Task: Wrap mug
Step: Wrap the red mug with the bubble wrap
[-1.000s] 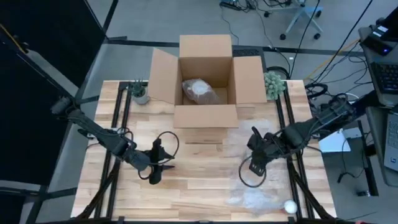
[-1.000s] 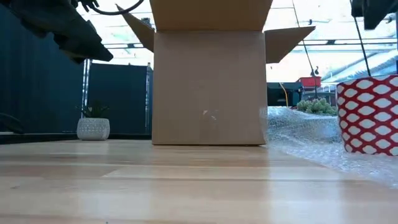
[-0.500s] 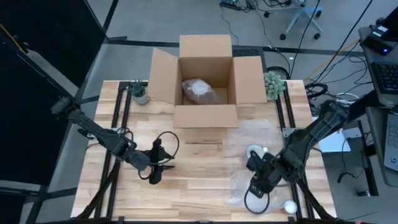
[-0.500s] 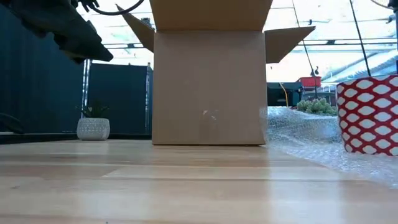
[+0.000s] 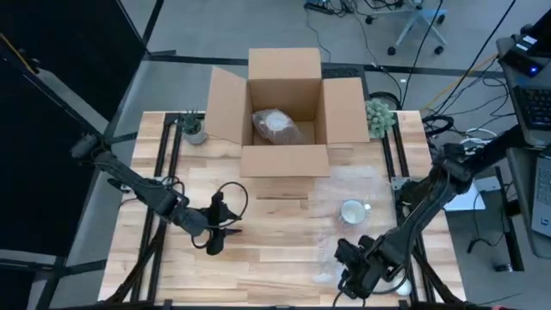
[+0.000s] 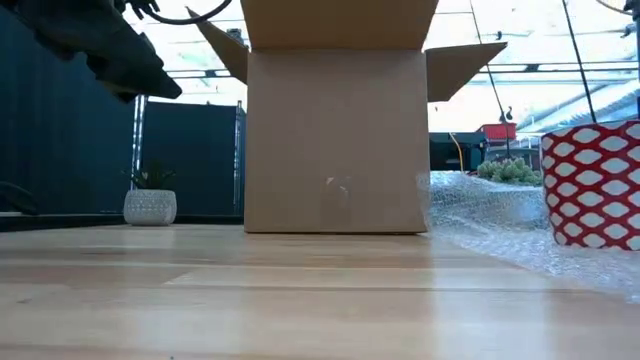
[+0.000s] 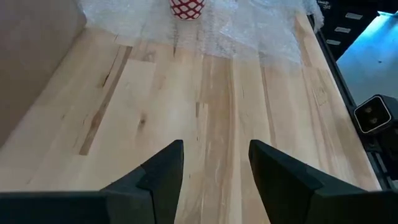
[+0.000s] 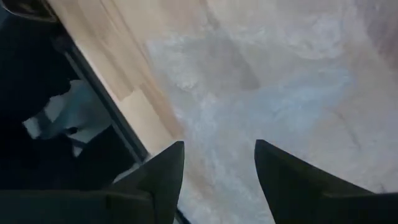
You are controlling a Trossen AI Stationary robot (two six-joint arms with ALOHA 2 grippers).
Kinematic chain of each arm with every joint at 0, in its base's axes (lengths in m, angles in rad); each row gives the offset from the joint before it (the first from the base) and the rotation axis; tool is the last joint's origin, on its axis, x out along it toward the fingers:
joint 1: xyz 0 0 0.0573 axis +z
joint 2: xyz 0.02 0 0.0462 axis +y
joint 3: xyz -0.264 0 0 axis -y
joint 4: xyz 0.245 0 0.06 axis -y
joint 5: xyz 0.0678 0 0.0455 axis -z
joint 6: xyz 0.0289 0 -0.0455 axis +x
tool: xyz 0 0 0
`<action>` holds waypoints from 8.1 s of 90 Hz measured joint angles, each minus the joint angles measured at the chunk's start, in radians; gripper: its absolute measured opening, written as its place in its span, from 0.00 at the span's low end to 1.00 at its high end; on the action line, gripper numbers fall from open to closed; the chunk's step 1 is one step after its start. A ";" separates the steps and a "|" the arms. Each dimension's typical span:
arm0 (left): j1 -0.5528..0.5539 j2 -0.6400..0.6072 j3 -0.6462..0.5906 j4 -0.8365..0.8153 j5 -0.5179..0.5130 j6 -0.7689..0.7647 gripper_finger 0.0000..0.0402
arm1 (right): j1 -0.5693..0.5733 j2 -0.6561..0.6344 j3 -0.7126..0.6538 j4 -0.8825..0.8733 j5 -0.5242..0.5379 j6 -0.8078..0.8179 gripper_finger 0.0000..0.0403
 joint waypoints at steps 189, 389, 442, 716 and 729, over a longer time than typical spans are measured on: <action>0.000 0.000 0.000 0.002 0.000 -0.001 0.43 | -0.012 -0.006 0.181 -0.482 0.175 -0.101 0.01; 0.000 0.032 0.000 0.002 0.012 -0.002 0.43 | -0.439 -0.276 -0.142 -0.653 0.278 -0.017 0.51; 0.000 0.032 0.000 0.002 0.014 -0.001 0.43 | -0.354 -0.429 -0.144 -0.371 0.179 -0.185 0.51; 0.000 0.032 0.000 0.028 0.000 0.006 0.43 | -0.331 0.005 -0.150 -0.175 0.157 -0.403 0.07; 0.000 0.032 0.000 0.028 0.000 0.005 0.43 | -0.331 0.005 -0.150 -0.170 0.157 -0.403 0.07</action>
